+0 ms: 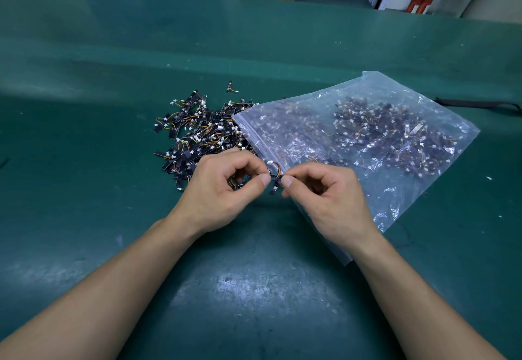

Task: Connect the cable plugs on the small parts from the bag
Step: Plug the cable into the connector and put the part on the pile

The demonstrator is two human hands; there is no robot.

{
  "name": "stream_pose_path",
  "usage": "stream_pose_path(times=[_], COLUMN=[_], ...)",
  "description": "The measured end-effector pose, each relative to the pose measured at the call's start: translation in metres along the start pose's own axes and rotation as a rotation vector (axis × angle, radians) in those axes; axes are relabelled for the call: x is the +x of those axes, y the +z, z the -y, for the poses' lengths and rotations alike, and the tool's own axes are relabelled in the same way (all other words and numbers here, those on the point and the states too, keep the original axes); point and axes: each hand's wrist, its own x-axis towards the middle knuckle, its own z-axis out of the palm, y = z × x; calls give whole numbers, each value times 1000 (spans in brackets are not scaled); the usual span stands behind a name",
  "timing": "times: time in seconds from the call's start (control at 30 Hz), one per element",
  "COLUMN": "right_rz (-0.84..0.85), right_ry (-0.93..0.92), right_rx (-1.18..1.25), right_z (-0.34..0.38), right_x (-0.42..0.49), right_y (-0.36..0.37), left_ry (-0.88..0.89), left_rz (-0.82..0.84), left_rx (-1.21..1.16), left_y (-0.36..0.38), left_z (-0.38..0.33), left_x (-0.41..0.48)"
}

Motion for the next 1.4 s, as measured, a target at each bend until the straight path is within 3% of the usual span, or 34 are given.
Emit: stream_pose_path(times=[1.4], right_rz=[-43], right_ry=[-42], right_rx=[-50], right_z=[0], right_x=[0], right_y=[0], left_ry=[24], left_rz=[-35], left_rx=[17], left_y=[0], left_z=[3], left_x=[0])
